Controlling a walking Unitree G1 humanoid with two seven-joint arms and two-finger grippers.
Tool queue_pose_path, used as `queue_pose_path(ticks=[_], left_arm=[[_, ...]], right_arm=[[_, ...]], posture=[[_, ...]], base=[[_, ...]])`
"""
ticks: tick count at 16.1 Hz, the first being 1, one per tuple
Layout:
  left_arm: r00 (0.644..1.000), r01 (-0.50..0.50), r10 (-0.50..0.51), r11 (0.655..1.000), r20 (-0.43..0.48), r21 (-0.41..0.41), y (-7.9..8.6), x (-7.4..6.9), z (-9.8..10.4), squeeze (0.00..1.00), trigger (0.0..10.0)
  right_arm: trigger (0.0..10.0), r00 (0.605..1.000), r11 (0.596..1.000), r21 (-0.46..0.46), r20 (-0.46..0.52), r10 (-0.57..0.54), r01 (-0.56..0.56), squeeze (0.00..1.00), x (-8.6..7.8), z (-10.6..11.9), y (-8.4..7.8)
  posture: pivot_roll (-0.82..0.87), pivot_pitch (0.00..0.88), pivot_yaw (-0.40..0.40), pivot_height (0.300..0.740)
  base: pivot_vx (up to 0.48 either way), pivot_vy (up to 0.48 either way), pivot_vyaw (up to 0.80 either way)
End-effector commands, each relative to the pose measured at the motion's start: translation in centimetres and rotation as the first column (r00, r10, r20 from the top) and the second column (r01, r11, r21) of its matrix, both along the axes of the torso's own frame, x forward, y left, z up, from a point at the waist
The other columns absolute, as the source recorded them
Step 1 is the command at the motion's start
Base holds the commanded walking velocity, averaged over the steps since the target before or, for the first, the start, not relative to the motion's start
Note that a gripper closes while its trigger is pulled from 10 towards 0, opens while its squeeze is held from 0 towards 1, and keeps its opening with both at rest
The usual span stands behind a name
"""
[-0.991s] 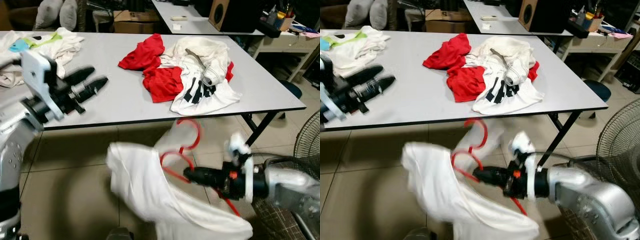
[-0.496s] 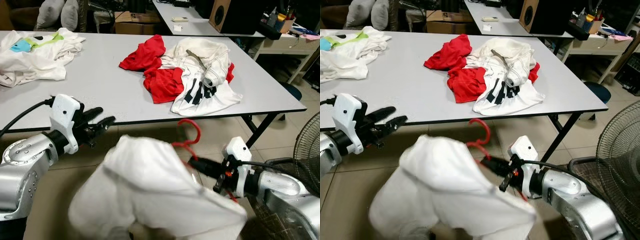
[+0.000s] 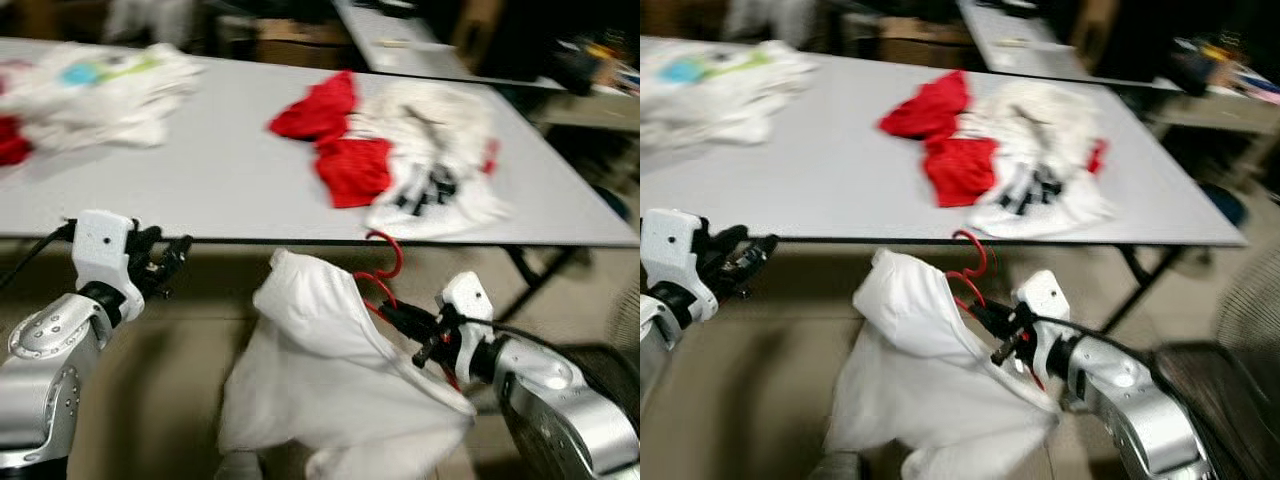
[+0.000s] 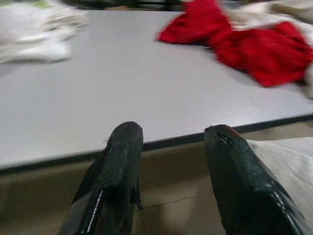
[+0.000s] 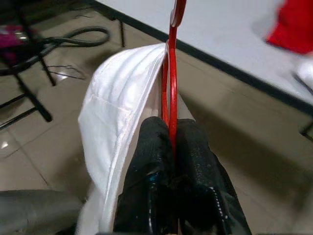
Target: Hang hanger
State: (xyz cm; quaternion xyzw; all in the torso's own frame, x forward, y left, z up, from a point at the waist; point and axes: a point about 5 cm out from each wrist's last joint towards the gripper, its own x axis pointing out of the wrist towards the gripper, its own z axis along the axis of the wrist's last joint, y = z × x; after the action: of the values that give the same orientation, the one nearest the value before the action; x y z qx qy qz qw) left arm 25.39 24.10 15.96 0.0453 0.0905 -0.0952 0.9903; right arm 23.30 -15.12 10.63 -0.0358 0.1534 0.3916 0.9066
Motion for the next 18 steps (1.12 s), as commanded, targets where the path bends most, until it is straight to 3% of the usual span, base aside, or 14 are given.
queue_pose_path(ticks=[1, 4, 6, 7, 9, 11, 14, 16, 18], left_arm=[[1.0, 0.002, -0.001, 1.0, 0.011, -0.017, -0.5, 0.1, 0.2, 0.0, 10.0], [0.999, 0.051, -0.052, 0.995, -0.01, -0.085, -1.8, -0.7, -1.2, 0.0, 10.0], [1.0, -0.016, 0.017, 0.999, 0.006, -0.04, -2.5, -1.2, -2.4, 0.0, 10.0], [0.999, 0.0, -0.003, 0.997, -0.051, -0.071, -3.0, -1.6, -3.2, 0.0, 10.0], [0.997, -0.013, 0.009, 0.999, -0.077, -0.046, -3.0, -2.1, -3.5, 0.0, 10.0], [0.995, 0.065, -0.066, 0.998, -0.079, -0.016, -3.4, -2.5, -3.7, 0.0, 10.0], [0.99, 0.116, -0.117, 0.993, -0.076, -0.02, -4.9, -1.3, -3.5, 0.0, 10.0], [0.985, 0.155, -0.158, 0.987, -0.071, -0.048, -5.6, 1.0, -4.0, 0.0, 10.0], [0.979, 0.199, -0.2, 0.979, -0.047, -0.042, -6.8, 1.1, -3.5, 0.0, 10.0]], right_arm=[[10.0, 0.999, 0.999, -0.038, 0.037, 0.001, 0.0, 0.0, 0.4, 0.2, -0.5], [10.0, 0.998, 0.999, -0.012, 0.029, -0.049, 0.05, 0.0, 0.9, -0.2, -0.7], [10.0, 0.994, 0.996, 0.017, 0.049, -0.094, 0.093, 0.0, 1.0, -0.3, -0.6], [10.0, 0.994, 0.993, 0.055, 0.026, -0.106, 0.105, 0.0, 0.8, -0.5, -0.2], [10.0, 0.992, 0.991, 0.06, 0.017, -0.121, 0.12, 0.0, 0.5, -0.7, 0.1], [10.0, 0.997, 0.995, 0.059, 0.01, -0.076, 0.076, 0.0, 0.1, -0.8, 0.1], [10.0, 0.998, 0.999, 0.016, 0.046, -0.03, 0.03, 0.0, 0.7, 0.3, -0.8], [10.0, 0.995, 0.998, -0.037, 0.094, -0.039, 0.043, 0.0, 1.6, 0.6, -1.0], [10.0, 0.996, 0.999, -0.018, 0.082, -0.047, 0.049, 0.0, 1.4, 0.6, -0.8]], posture=[[0.09, 0.0, -0.089, 0.74], [0.1, 0.0, -0.083, 0.74], [0.1, 0.0, -0.085, 0.74], [0.11, 0.0, -0.087, 0.74], [0.11, 0.0, -0.086, 0.74], [0.11, 0.0, -0.096, 0.74], [0.04, 0.0, -0.057, 0.74], [0.0, 0.0, -0.021, 0.74], [0.01, 0.0, -0.027, 0.74]], base=[[0.0, 0.0, 0.8], [0.0, 0.0, 0.8], [0.0, 0.0, 0.8], [0.0, 0.0, 0.8], [0.0, 0.0, 0.8], [0.0, 0.0, 0.8], [0.0, 0.0, 0.8], [0.0, 0.0, 0.8], [0.0, 0.0, 0.8]])
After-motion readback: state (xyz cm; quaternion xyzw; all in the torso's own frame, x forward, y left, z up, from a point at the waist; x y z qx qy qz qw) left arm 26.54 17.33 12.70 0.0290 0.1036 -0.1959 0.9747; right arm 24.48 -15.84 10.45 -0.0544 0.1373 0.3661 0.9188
